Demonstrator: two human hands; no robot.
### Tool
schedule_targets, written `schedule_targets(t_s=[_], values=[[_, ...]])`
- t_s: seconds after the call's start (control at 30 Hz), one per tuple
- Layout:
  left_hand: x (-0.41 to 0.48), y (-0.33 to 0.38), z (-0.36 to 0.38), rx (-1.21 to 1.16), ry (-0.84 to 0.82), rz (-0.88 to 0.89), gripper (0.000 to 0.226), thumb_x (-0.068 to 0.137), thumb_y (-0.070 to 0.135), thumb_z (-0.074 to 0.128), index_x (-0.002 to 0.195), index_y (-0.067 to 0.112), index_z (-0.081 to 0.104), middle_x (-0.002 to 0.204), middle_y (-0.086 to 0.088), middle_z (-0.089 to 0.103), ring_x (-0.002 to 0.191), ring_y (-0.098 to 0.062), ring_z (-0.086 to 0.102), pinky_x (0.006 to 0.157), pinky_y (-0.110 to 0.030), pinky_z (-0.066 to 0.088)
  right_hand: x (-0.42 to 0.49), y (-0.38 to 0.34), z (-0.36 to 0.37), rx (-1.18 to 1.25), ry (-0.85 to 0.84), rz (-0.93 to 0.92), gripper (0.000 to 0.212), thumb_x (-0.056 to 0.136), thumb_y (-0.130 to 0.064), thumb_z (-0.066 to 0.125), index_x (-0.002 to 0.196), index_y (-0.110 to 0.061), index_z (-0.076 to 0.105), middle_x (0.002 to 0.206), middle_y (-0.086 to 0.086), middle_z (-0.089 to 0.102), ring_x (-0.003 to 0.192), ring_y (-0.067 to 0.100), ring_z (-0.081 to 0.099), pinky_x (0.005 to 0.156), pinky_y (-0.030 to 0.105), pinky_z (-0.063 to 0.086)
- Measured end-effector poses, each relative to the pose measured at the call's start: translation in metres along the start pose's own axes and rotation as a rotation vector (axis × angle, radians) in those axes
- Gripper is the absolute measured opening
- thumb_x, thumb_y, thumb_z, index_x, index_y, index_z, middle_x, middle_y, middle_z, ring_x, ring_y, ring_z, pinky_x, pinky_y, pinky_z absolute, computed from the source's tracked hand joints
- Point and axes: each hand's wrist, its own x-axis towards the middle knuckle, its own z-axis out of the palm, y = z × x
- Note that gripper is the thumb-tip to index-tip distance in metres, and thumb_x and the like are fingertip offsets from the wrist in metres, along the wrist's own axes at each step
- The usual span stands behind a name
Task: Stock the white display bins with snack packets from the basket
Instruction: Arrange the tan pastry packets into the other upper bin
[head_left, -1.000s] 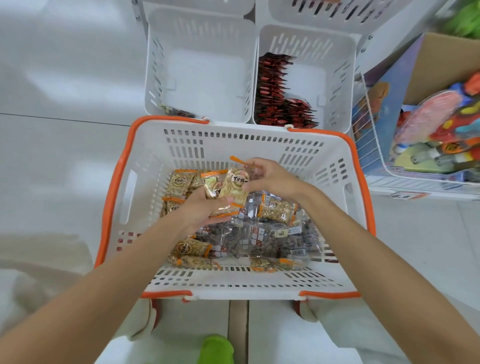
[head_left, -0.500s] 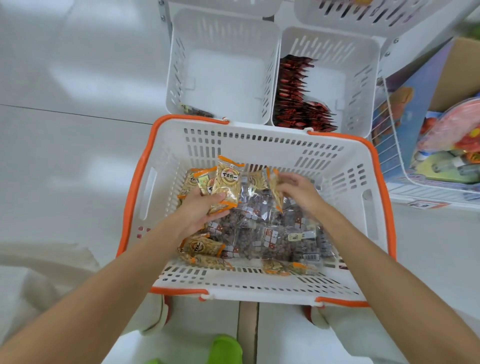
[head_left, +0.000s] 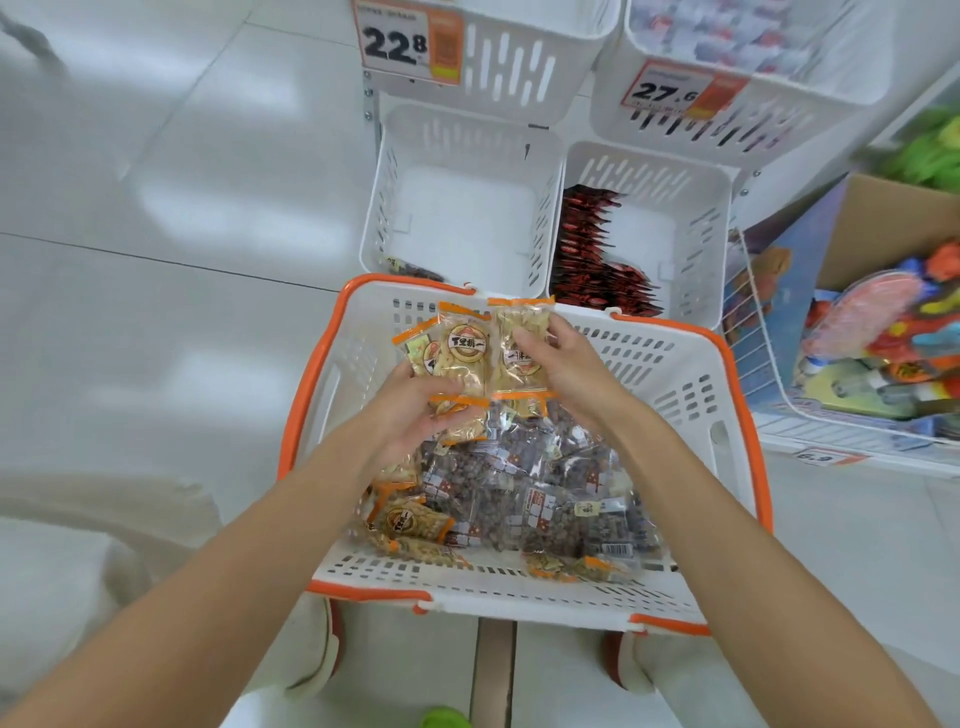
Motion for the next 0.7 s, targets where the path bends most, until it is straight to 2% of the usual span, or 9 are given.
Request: schedule_targets(t_s=[0.1,0.17,0.2,0.27,0.33,0.4,0.5,0.6,0.7], values=[[-0.014,0.016,0.004,-0.001,-0.084,0.000,0.060,0.082,-0.012,0.060,0.134,0.012,0.042,0.153,-0.015,0.026,0.130,-0.040,0.044,0.082,-0.050,0.057,-0.008,-0.016,-0.013,-0.195,-0.164,-0.013,0.037,0.090,-0.040,0.066,0.124,-0.035,0.053,0.114,-0.010,0.063,0.102,0.003,0.060,0.087,0.026,0.046],[-0.024,0.024,0.008,0.091,-0.175,0.002,0.039,0.088,0.007,0.065,0.124,0.008,0.050,0.148,-0.015,0.041,0.120,-0.035,0.058,0.084,-0.050,0.056,-0.011,-0.025,-0.015,-0.394,-0.207,-0.022,0.044,0.081,-0.045,0.075,0.119,-0.036,0.057,0.123,-0.007,0.059,0.111,0.006,0.057,0.095,0.030,0.046],[-0.028,0.026,0.009,0.165,-0.204,0.006,0.046,0.088,0.018,0.068,0.129,0.010,0.049,0.142,-0.014,0.049,0.115,-0.033,0.062,0.085,-0.049,0.056,-0.012,-0.030,-0.014,-0.476,-0.215,-0.029,0.044,0.076,-0.047,0.078,0.114,-0.038,0.059,0.124,-0.008,0.056,0.114,0.008,0.056,0.098,0.032,0.046],[-0.033,0.027,0.013,0.296,-0.221,0.013,0.064,0.083,0.033,0.073,0.137,0.015,0.044,0.136,-0.010,0.056,0.113,-0.030,0.064,0.087,-0.049,0.056,-0.016,-0.043,-0.010,-0.623,-0.236,-0.068,0.043,0.072,-0.044,0.083,0.108,-0.038,0.061,0.115,-0.008,0.054,0.104,0.012,0.057,0.088,0.029,0.048],[-0.039,0.029,0.016,0.346,-0.215,0.025,0.067,0.080,0.033,0.075,0.136,0.014,0.045,0.136,-0.009,0.057,0.117,-0.027,0.062,0.087,-0.049,0.056,-0.019,-0.053,-0.006,-0.714,-0.196,-0.120,0.049,0.069,-0.041,0.085,0.110,-0.035,0.058,0.109,-0.006,0.052,0.095,0.012,0.057,0.077,0.028,0.047],[-0.041,0.035,0.014,0.318,-0.219,0.032,0.062,0.082,0.026,0.074,0.135,0.010,0.046,0.133,-0.012,0.059,0.116,-0.028,0.062,0.089,-0.051,0.054,-0.020,-0.057,-0.004,-0.632,-0.060,-0.178,0.060,0.068,-0.039,0.086,0.117,-0.034,0.052,0.112,-0.007,0.051,0.088,0.007,0.054,0.069,0.025,0.044],[-0.045,0.047,0.016,0.335,-0.278,0.055,0.043,0.089,0.007,0.066,0.129,0.011,0.052,0.123,-0.012,0.066,0.113,-0.029,0.064,0.095,-0.051,0.052,-0.019,-0.054,-0.001,-0.318,0.175,-0.251,0.065,0.071,-0.031,0.086,0.124,-0.032,0.049,0.120,-0.004,0.049,0.086,0.009,0.051,0.073,0.026,0.046],[-0.052,0.058,0.030,0.421,-0.316,0.066,0.029,0.089,0.001,0.064,0.110,0.018,0.058,0.101,0.000,0.075,0.108,-0.025,0.066,0.097,-0.049,0.051,-0.018,-0.053,0.012,-0.226,0.216,-0.334,0.062,0.076,-0.028,0.082,0.129,-0.030,0.049,0.120,-0.004,0.051,0.084,0.010,0.049,0.079,0.029,0.046],[-0.053,0.072,0.040,0.502,-0.326,0.088,0.042,0.082,0.007,0.073,0.120,0.017,0.058,0.105,-0.001,0.074,0.103,-0.022,0.068,0.091,-0.042,0.054,-0.013,-0.055,0.020,-0.252,0.245,-0.408,0.065,0.082,-0.035,0.077,0.137,-0.027,0.043,0.132,-0.007,0.049,0.118,0.008,0.047,0.095,0.028,0.040]])
